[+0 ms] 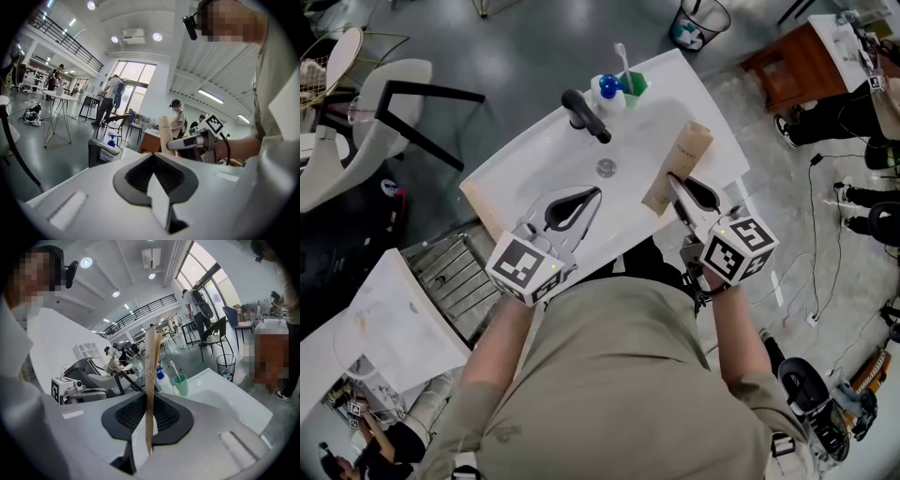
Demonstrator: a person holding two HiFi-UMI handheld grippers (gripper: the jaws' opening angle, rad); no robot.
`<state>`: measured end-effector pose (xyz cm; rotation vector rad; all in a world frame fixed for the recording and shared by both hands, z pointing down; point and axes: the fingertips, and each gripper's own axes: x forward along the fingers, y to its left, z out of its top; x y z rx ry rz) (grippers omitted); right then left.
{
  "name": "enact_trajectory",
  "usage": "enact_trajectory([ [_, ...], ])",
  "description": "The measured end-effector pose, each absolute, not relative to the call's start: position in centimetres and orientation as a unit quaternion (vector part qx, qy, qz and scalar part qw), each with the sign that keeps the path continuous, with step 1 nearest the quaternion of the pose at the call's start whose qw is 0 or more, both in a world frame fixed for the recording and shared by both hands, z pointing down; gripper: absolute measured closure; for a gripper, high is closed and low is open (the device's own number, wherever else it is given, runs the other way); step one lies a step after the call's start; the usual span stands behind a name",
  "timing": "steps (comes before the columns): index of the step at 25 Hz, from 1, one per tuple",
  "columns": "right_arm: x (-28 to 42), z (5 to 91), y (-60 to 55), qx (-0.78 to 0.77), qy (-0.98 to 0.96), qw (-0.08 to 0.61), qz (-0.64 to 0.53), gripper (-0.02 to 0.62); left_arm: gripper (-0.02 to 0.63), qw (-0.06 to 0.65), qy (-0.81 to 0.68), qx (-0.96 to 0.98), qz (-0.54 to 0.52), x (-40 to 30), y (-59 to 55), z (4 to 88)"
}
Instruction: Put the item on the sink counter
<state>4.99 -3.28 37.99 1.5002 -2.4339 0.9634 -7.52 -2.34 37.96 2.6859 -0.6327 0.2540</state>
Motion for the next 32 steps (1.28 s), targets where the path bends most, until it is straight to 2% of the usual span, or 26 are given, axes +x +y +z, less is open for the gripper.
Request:
enact_trajectory([
  [13,6.3,38.4,-6.1,0.454,-0.828,0.098,0.314,0.541,0.600,0.189,-0.277,0.937,0.099,-7.7,-2.5,38.0],
  [32,12.5,41.6,-12.3,0.404,-0.842,0.170,0.313,0.541,0.600,0.209,-0.356,0.904,0.108,-5.0,-5.2,39.0],
])
